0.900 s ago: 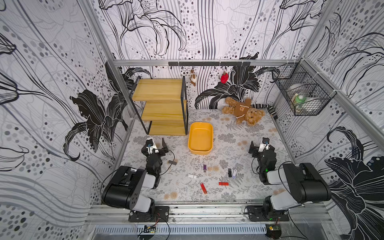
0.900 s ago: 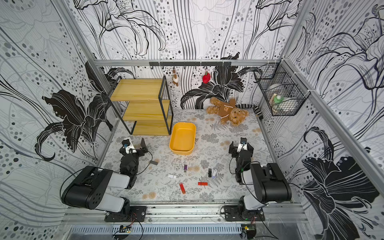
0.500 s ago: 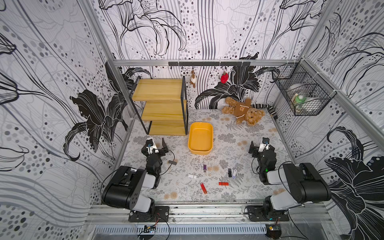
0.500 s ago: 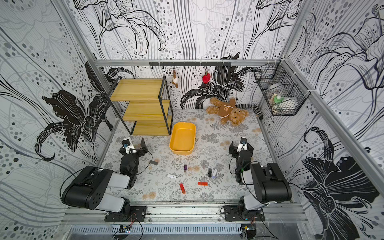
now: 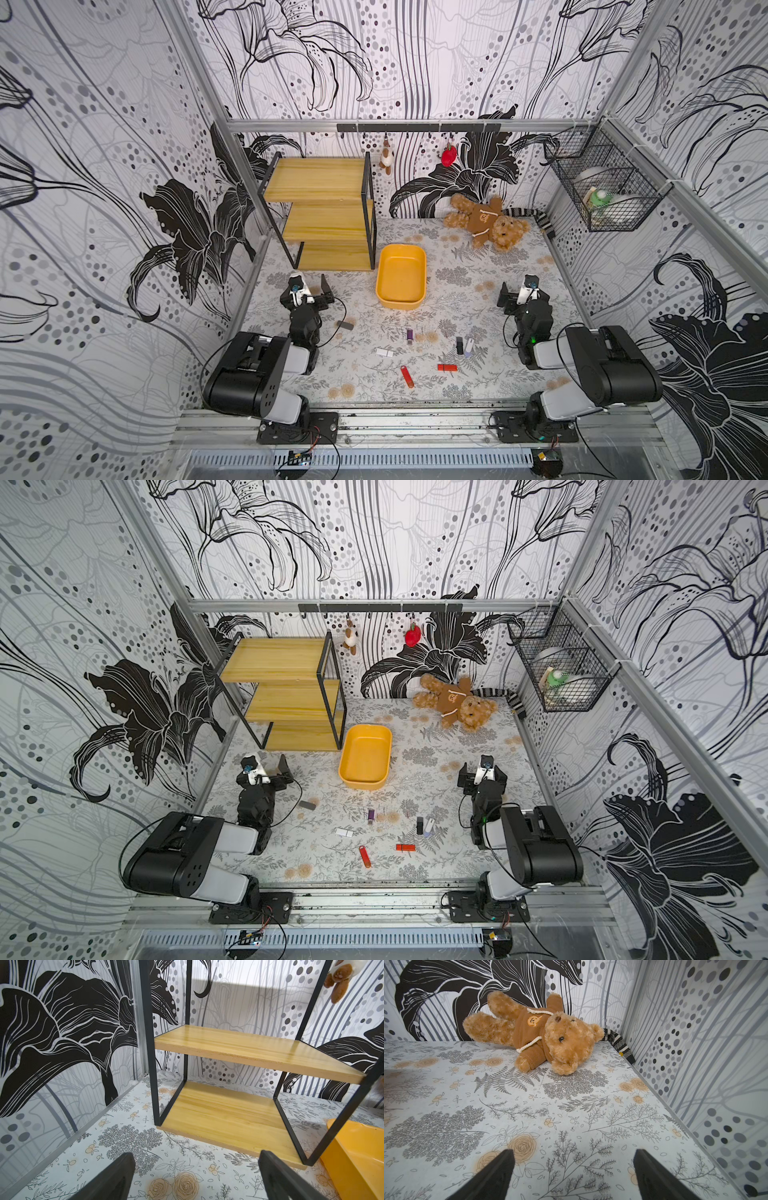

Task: Put the usb flash drive into the storage box
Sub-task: Pick up the USB flash from the center of the board.

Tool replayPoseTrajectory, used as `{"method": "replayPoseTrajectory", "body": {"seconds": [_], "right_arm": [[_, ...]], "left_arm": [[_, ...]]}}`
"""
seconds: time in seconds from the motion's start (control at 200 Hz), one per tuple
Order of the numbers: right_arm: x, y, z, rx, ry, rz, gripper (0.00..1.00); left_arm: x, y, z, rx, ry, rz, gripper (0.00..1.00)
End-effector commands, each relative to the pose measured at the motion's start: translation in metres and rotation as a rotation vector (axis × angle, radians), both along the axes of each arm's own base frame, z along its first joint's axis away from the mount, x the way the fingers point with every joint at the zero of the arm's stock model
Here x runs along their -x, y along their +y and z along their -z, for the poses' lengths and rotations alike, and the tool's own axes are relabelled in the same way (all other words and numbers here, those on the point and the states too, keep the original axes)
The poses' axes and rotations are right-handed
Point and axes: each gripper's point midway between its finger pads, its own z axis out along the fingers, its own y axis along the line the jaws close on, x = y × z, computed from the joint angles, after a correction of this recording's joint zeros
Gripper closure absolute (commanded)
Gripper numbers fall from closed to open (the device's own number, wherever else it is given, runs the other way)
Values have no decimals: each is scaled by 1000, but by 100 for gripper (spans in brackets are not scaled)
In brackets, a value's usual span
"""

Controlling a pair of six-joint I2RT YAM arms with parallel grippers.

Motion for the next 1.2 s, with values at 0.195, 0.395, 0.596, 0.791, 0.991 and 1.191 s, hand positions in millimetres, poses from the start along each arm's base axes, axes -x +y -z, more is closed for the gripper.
{"method": "replayPoseTrajectory", "body": {"seconds": [0.195, 0.395, 0.596, 0.791, 0.991, 1.191], "right_arm": [[-9, -2, -17, 3, -6, 6, 4], [-47, -4, -70, -22, 183, 59, 5], [-29, 45, -79, -94, 480, 60, 5], [26, 111, -69, -170, 654, 18, 5], [85, 147, -38, -290, 813, -51, 4], [128, 159, 8, -336, 953, -64, 1]], "left_arm": [[-5, -6, -32, -44, 11, -86, 2], [-31, -30, -70, -49, 201, -43, 2], [-16, -44, -76, 11, 420, 38, 2], [15, -51, -75, 90, 513, 93, 2], [31, -59, -59, 153, 555, 136, 2], [37, -61, -50, 180, 569, 143, 2]]}}
